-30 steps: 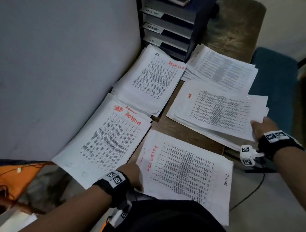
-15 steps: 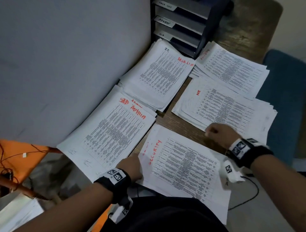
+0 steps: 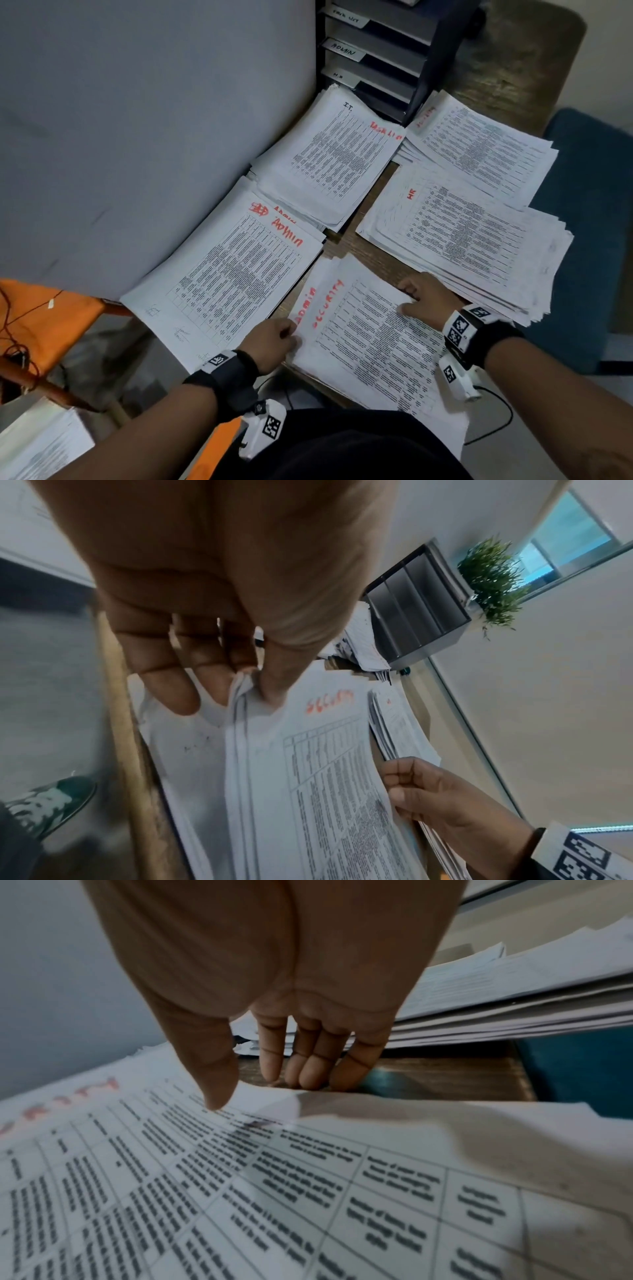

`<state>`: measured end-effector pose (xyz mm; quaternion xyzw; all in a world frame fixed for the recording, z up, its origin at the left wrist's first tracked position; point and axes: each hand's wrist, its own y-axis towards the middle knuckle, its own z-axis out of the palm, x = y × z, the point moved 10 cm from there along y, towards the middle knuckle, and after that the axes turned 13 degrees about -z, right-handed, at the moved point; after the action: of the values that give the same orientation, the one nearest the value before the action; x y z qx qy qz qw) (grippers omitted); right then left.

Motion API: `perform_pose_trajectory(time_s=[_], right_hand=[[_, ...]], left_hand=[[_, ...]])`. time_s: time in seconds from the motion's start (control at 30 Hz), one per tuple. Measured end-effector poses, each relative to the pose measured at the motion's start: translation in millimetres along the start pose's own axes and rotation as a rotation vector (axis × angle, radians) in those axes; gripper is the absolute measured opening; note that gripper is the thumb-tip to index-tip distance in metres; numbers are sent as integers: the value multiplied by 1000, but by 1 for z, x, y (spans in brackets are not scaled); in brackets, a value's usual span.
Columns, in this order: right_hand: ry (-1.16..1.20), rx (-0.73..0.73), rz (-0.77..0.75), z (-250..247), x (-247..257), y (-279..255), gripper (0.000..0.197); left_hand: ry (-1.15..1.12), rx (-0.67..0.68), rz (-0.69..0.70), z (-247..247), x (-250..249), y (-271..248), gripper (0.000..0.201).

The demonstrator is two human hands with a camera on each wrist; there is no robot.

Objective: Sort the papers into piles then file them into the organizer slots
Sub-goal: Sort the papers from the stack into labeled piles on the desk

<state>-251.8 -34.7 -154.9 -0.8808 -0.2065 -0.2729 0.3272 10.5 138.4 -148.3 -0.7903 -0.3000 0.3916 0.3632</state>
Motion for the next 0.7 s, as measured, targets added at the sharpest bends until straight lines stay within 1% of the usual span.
perform_pose_trajectory(time_s=[0.1,0.17,0.23,0.3,0.37,0.47,0.57,0.67,0.7], right_hand=[[74,-29,-28,-5,7,-1,49],[79,-19,-36,-7,10,-2,49],[62,-39,-30,-14,10,-1,46],[34,-68,-10,-23,8,-1,39],[20,-87,-12,-30,10,-1,30],[15,-76,-19,-36,13,-3,27],[13,-78,-7,-38,10,-2,15],[17,-108,17,-38,8,-4,7],[26,-123,20,-39,9,-4,6]], left_hand=[[-145,-47,43,-13,-8,-3,12],[-262,-44,33,-18,-10,-3,11],[-343,-37,19,-20,-11,-3,11],[-409,-46,4,-24,-9,-1,10],[-464,-56,-18,-27,-6,2,4],[-499,-82,-36,-33,0,5,17],[-429,-108,-28,-37,1,7,34],[-384,-159,-9,-42,0,7,33],[-372,-187,4,-45,0,6,37]])
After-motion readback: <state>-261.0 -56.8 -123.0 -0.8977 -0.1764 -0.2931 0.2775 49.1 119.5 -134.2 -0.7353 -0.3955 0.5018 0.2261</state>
